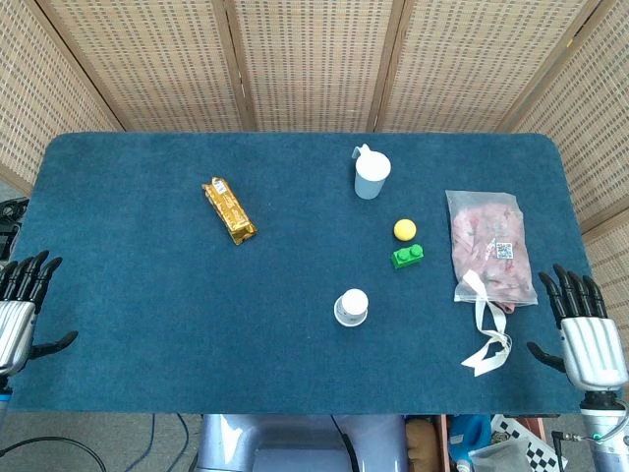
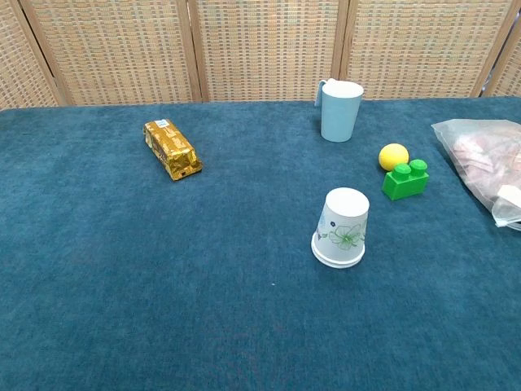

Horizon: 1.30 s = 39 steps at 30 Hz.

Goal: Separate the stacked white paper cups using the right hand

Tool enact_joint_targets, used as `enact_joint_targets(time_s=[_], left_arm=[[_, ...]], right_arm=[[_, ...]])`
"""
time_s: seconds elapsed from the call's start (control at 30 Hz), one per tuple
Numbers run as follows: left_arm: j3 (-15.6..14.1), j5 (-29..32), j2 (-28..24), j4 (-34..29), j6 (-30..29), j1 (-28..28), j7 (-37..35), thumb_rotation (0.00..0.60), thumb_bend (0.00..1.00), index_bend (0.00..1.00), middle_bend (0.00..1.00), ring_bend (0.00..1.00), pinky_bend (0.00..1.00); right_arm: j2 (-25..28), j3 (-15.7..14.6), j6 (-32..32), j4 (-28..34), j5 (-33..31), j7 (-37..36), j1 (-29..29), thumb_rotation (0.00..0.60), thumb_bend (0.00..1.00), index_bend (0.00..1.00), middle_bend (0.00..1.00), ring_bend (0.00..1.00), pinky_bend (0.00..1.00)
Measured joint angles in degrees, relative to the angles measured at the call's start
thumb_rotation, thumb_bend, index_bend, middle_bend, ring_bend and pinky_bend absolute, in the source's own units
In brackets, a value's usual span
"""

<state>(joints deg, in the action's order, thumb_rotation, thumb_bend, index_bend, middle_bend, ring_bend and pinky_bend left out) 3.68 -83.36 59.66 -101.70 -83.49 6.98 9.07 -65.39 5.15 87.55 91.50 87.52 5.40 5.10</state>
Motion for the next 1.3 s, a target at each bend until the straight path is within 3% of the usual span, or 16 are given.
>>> enact_joint_targets(time_s=[0.33, 0.6, 0.87, 1.3], left_arm=[[0.00, -0.68, -0.29, 0.07, -1.79, -0.81, -1.18, 0.600, 0.04, 0.00, 0.00, 0.00, 0.00], [0.32, -0.48, -0.08, -0.01, -1.98, -0.71, -1.02, 0.600, 0.04, 0.00, 0.00, 0.00, 0.00], [0.49, 0.31, -0.20, 0.43, -1.63, -0.72, -1.34, 0.600, 0.04, 0.00, 0.00, 0.00, 0.00], [0.76, 2.04, -0.04, 0.72, 0.46, 0.18, -0.85, 0.600, 0.04, 0.00, 0.00, 0.00, 0.00]], right_arm=[[0.61, -0.64, -2.80, 2.09, 1.18, -3.59, 1.44, 0.600, 0.00, 0.00, 0.00, 0.00, 0.00], [-0.26, 1.16, -15.48, 4.46, 0.54, -12.53, 10.12, 0.600, 0.00, 0.23, 0.00, 0.00, 0.00], [-4.71, 5.43, -27.74, 6.03, -10.75, -11.90, 18.73, 0.600, 0.04, 0.37, 0.00, 0.00, 0.00], [-13.69, 8.85, -34.44, 7.54, -28.37, -1.01, 27.56, 0.600, 0.21, 0.38, 0.00, 0.00, 0.00]])
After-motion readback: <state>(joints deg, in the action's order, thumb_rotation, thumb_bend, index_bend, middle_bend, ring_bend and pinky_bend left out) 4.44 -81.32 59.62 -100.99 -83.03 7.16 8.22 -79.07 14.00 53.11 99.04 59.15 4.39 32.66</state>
